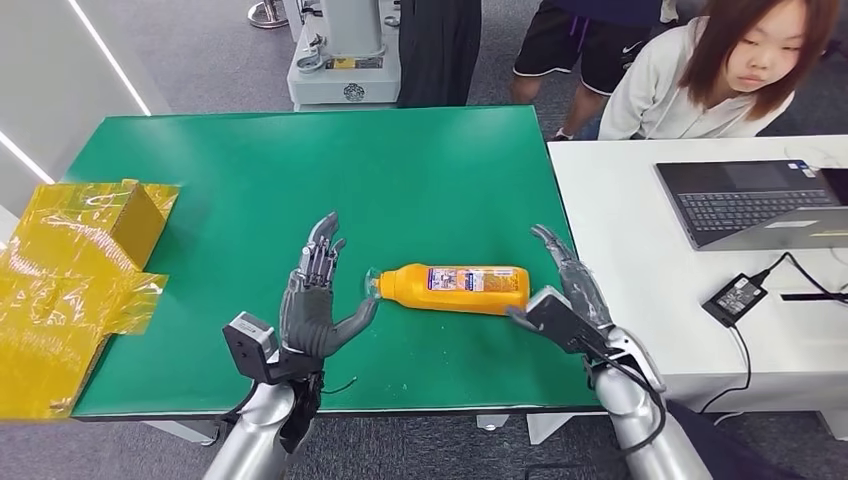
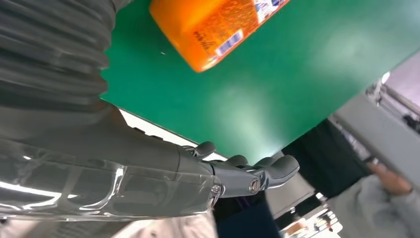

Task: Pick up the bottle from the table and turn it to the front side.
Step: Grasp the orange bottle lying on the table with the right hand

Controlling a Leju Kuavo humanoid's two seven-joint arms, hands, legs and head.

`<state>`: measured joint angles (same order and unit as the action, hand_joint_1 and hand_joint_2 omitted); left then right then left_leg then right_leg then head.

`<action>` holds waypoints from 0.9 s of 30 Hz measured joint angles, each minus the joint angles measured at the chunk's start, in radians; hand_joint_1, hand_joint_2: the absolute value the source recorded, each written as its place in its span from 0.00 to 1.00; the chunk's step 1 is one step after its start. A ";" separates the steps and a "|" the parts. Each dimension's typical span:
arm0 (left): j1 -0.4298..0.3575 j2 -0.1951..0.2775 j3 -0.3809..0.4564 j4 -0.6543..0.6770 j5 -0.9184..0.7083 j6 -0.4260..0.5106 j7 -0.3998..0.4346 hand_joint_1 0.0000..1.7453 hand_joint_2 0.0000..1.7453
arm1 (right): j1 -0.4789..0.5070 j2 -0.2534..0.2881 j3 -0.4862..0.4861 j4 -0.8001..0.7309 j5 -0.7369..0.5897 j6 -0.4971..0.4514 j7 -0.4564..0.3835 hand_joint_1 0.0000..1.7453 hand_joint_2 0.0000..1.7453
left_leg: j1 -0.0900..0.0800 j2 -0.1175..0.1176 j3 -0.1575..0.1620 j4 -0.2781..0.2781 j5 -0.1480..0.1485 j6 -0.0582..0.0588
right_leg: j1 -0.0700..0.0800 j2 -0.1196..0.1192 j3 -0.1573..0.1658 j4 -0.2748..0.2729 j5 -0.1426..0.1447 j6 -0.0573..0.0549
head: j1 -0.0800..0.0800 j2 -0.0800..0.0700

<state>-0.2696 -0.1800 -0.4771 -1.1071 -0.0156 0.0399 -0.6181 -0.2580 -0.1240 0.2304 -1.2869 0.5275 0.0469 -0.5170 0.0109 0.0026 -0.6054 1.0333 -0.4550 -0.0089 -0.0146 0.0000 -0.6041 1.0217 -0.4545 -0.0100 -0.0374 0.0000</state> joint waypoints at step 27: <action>-0.085 -0.004 -0.026 0.091 -0.008 -0.008 0.002 0.00 1.00 | -0.415 0.006 0.246 0.495 0.020 0.195 0.096 0.00 1.00 | 0.000 -0.002 -0.001 0.000 0.001 0.000 | 0.000 -0.002 0.000 0.000 0.000 0.000 | 0.000 0.000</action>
<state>-0.3549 -0.1835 -0.5032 -1.0157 -0.0235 0.0319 -0.6160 -0.6732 -0.1179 0.4765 -0.7920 0.5476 0.2421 -0.4212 0.0109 0.0006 -0.6062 1.0337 -0.4539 -0.0088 -0.0146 -0.0015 -0.6040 1.0219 -0.4542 -0.0095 -0.0374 0.0000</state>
